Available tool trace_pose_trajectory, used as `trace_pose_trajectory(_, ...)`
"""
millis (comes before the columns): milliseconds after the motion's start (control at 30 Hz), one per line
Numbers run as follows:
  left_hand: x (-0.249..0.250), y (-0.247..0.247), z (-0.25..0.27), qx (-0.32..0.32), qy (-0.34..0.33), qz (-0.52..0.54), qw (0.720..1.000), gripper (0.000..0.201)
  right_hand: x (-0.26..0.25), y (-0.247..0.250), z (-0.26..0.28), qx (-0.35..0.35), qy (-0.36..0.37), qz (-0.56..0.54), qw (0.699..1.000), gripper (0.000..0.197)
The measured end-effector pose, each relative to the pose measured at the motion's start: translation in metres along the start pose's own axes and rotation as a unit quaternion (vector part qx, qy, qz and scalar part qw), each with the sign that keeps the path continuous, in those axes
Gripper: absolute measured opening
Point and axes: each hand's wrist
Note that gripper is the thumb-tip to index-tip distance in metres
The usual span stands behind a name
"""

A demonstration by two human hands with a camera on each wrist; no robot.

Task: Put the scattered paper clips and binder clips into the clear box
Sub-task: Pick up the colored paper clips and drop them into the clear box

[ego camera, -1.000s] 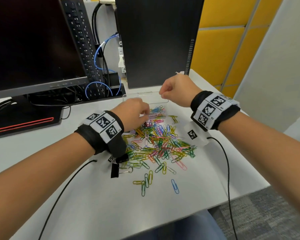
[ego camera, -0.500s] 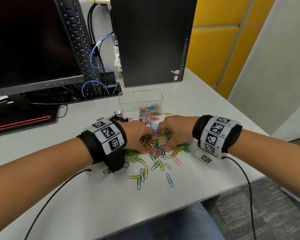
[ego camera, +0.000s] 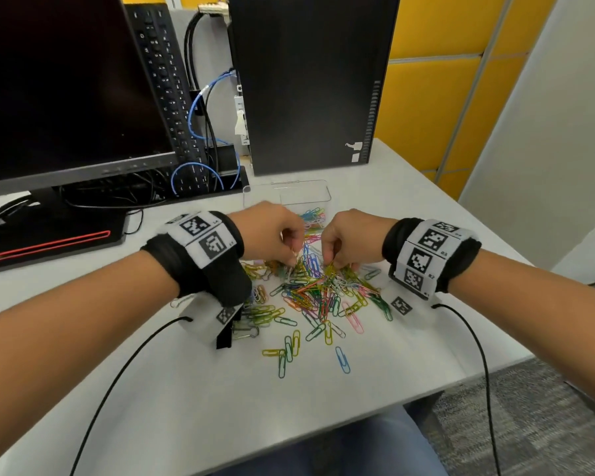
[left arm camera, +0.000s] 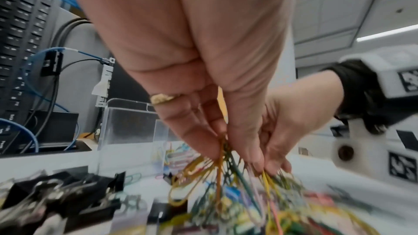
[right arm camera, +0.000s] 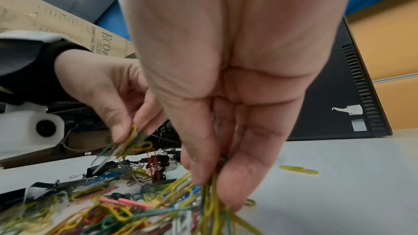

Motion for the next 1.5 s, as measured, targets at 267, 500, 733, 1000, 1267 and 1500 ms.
trace_pose_trajectory(267,-0.004,0.039,-0.024,0.18,0.005,0.123,0.976,0.011,-0.001,0.019,0.003,0.076,0.019,-0.056,0.995,0.021)
trace_pose_trajectory(500,-0.013,0.023,-0.06,0.254,0.052,0.101,0.961,0.008,-0.002,0.047,0.006,0.14,0.02,-0.08,0.987,0.014)
trace_pose_trajectory(733,-0.02,0.019,-0.065,0.287,0.047,0.146,0.946,0.005,-0.002,0.077,-0.004,0.263,0.03,-0.146,0.953,0.024)
trace_pose_trajectory(1000,-0.019,0.037,-0.064,0.401,0.035,0.206,0.892,0.005,-0.002,0.077,-0.03,0.307,0.025,-0.146,0.94,0.029)
trace_pose_trajectory(1267,-0.026,0.015,-0.066,0.284,0.06,0.116,0.95,0.01,-0.002,0.072,-0.046,0.325,0.023,-0.165,0.931,0.029)
trace_pose_trajectory(1500,-0.026,0.007,-0.056,0.162,0.072,0.018,0.984,0.022,-0.005,0.062,-0.057,0.328,0.026,-0.133,0.935,0.01)
Point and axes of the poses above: each hand's wrist, its own z-axis away from the middle knuckle, its own y-axis out of the back of the hand, x = y × z, and after that the axes turned 8 degrees about -x, right-handed
